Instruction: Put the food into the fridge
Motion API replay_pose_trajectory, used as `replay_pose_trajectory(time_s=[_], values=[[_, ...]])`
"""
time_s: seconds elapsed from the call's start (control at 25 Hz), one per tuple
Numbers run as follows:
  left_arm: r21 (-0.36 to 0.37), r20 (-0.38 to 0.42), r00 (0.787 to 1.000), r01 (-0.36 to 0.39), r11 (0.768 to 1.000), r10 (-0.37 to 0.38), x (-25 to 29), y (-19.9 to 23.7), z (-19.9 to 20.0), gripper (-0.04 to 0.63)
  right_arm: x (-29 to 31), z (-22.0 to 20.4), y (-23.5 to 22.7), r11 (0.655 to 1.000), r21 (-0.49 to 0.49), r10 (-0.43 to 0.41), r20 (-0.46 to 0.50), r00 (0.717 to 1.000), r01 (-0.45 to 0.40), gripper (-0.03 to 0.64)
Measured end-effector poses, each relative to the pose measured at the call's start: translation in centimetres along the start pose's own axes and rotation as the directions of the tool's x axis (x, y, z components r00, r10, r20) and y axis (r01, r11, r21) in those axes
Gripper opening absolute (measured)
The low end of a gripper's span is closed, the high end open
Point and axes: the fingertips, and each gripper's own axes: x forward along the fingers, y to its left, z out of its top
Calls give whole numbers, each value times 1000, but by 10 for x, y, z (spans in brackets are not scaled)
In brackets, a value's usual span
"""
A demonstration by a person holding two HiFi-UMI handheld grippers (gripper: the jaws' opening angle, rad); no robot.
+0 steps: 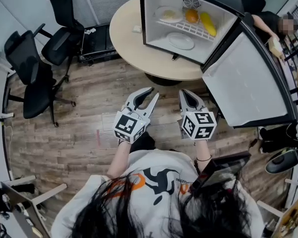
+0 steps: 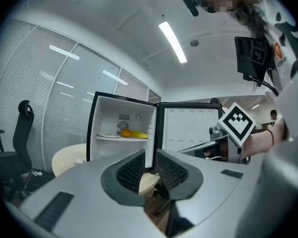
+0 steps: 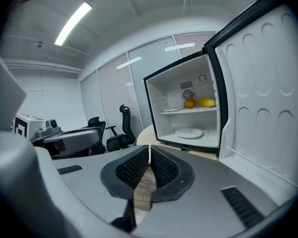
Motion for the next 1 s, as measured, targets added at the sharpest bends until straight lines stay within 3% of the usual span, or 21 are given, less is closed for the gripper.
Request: replay_pose_trajectory(time_s=[0.48, 0.72, 1.0], values=[[0, -30, 998, -53, 999, 53, -19, -100, -22, 71, -102, -51, -22, 998, -28, 56, -24, 998, -56, 26], [16, -41, 998, -45, 999, 45, -26, -151, -31, 71, -142, -71, -31, 997, -43, 68, -34, 997, -70, 26], [54, -74, 996, -45, 998, 49, -39, -178, -36, 71, -158, -81, -24, 993, -46, 105, -41, 994, -107, 25]])
